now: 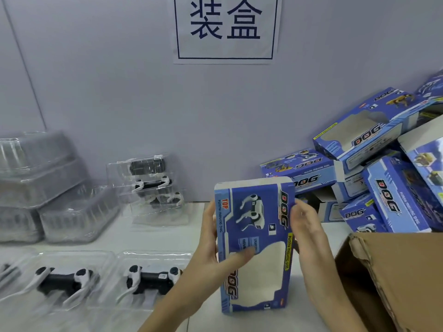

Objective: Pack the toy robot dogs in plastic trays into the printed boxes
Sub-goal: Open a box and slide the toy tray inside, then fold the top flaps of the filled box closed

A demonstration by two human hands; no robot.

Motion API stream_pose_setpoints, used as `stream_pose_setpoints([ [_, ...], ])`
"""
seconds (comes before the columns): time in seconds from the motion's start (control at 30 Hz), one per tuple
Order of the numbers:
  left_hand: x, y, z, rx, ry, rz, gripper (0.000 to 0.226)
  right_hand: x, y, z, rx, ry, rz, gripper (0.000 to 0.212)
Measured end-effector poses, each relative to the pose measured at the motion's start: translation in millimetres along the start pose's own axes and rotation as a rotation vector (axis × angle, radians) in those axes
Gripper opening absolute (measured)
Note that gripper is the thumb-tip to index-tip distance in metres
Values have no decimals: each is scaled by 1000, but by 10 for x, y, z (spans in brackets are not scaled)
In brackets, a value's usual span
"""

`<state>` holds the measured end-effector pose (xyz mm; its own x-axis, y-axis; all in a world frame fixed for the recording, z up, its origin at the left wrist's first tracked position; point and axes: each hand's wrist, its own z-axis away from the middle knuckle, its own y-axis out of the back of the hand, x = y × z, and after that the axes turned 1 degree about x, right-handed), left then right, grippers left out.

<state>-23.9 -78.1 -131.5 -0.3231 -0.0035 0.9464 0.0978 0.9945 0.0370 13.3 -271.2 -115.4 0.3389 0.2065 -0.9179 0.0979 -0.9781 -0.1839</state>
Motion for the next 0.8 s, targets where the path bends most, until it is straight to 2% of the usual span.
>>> stream_pose_setpoints([
  [0.1,15,-44,33,32,-47,-71,83,48,-4,-2,21,23,43,50],
  [0.2,93,-61,40,108,-128,-288,67,41,-4,2,44,34,32,44],
  [0.27,177,-37,44,104,-195,-422,65,32,7,-6,54,39,16,41],
  [0.33,246,34,48,12,-213,-503,72,23,11,-10,82,52,30,45],
  [0.4,295,180,59,-80,-166,-548,88,11,17,-14,151,89,28,41],
  [0.5,379,481,83,-151,-17,-677,99,-12,49,-21,288,165,47,34],
  [0.6,409,673,115,-306,155,-910,107,11,106,-45,391,221,81,42],
  [0.67,378,668,131,-457,263,-1032,121,27,121,-60,423,247,88,46],
  [0.73,309,591,150,-589,291,-1144,132,46,119,-64,431,255,107,43],
  [0.8,232,508,158,-619,270,-1244,136,66,114,-65,421,250,125,40],
])
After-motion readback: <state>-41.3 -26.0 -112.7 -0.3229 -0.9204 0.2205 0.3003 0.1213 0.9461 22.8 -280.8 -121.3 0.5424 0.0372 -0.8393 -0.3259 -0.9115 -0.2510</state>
